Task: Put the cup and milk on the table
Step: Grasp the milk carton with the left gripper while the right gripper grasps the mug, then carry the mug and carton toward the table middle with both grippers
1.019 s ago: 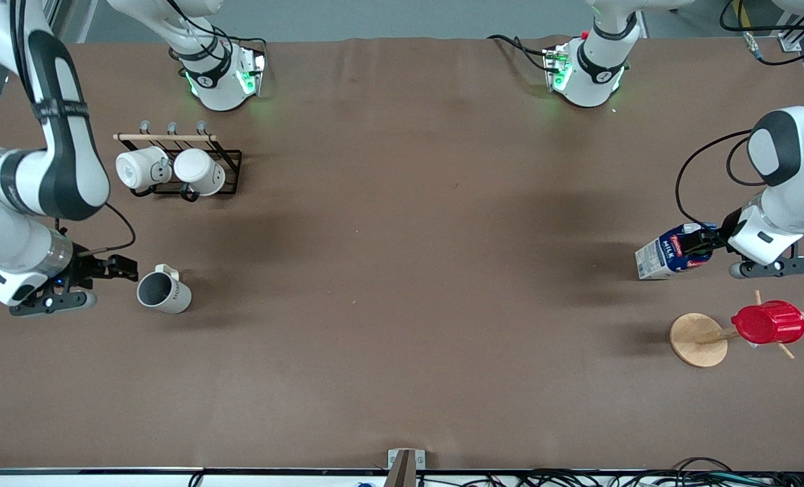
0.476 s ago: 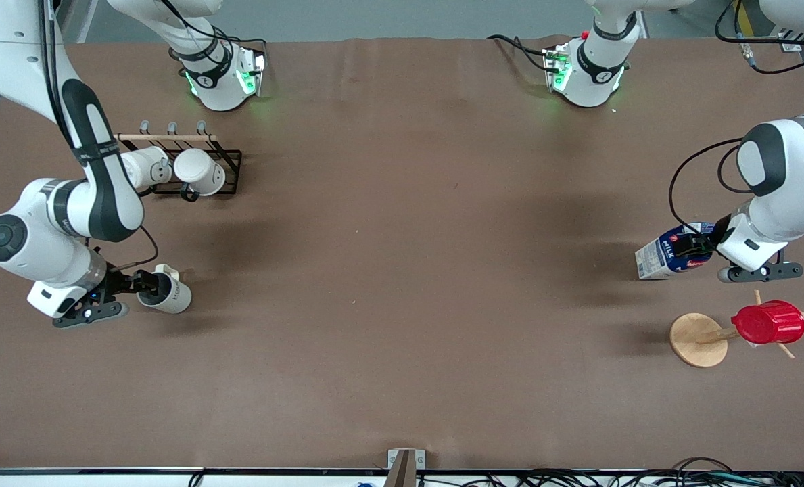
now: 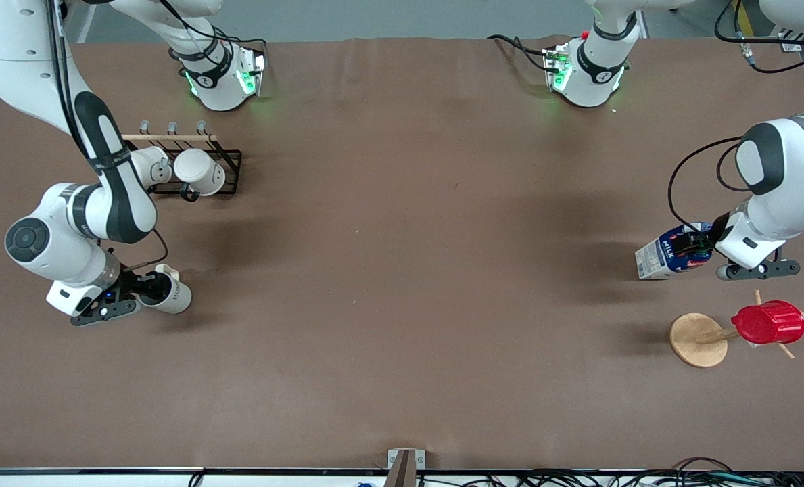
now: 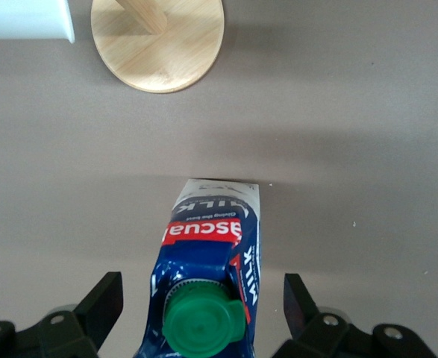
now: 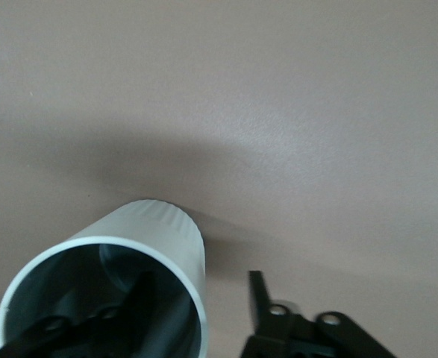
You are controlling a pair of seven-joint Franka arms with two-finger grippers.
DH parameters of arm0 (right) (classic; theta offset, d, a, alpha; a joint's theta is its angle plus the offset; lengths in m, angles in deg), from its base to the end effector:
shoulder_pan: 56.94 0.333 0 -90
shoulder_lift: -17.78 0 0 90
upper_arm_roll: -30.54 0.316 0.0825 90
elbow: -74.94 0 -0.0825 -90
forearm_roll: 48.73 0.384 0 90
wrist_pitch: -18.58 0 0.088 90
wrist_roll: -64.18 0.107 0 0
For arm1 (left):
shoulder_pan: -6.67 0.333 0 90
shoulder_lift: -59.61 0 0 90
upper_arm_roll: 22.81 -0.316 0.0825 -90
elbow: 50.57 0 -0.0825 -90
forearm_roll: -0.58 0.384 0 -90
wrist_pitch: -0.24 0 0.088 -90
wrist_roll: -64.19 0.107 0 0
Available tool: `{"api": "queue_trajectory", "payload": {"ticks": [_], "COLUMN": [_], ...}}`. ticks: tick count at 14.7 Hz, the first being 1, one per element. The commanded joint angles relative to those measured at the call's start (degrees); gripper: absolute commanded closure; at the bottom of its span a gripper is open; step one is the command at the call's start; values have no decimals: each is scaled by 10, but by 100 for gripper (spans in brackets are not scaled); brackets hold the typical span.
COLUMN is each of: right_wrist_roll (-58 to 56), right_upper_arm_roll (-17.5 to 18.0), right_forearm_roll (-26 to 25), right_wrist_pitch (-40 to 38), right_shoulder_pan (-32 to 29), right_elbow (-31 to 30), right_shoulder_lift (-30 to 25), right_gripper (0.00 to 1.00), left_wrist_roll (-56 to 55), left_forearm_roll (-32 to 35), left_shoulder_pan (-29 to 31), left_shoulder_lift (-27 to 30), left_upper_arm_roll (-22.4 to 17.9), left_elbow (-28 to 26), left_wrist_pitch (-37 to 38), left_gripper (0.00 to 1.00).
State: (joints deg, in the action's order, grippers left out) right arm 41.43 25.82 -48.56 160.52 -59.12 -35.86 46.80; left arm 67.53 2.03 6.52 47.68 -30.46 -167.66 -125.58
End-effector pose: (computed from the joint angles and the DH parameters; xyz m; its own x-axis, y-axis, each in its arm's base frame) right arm 0.6240 -0.0733 0.2265 0.9592 0.2820 0.0208 0.2807 -0.9585 0.0499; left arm 0.5734 0.0746 0.3368 0.9968 0.0563 -0.0572 0.0538 -0.9976 -0.0439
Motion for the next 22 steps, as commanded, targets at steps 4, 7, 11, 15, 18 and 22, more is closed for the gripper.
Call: {"api": "queue_trajectory", "payload": {"ticks": [4,7,11,15,18,22], "right_wrist_roll": [4,33,105,203,254,330], "right_upper_arm_roll": [2,1,8,52,99,166], "right_forearm_roll": [-3,4,5,4,4,4], "right_wrist_pitch": [-18,-38,-153,-184,-188,-187], "right_shoulder_pan": [-1,-3,12,40,42,53], "right_elbow": [-10,7,49,48,59,87], "right_shoulder_lift": [-11,-20,-69,-96,-95,-91], "right_gripper": [100,100,100,100,100,100], "left_wrist_roll": [7,8,18,19,19,20], "left_forearm_roll": [11,11,12,11,10,10], "left_shoulder_pan": [5,5,4,2,1,1], "left_shoulder_lift": [28,36,64,80,83,82], "left_upper_arm_roll": [0,1,3,8,9,17], "left_elbow": [-12,-12,-11,2,10,28], "left_wrist_pitch": [9,18,36,38,37,38], "left_gripper": [55,81,95,97,100,100]}}
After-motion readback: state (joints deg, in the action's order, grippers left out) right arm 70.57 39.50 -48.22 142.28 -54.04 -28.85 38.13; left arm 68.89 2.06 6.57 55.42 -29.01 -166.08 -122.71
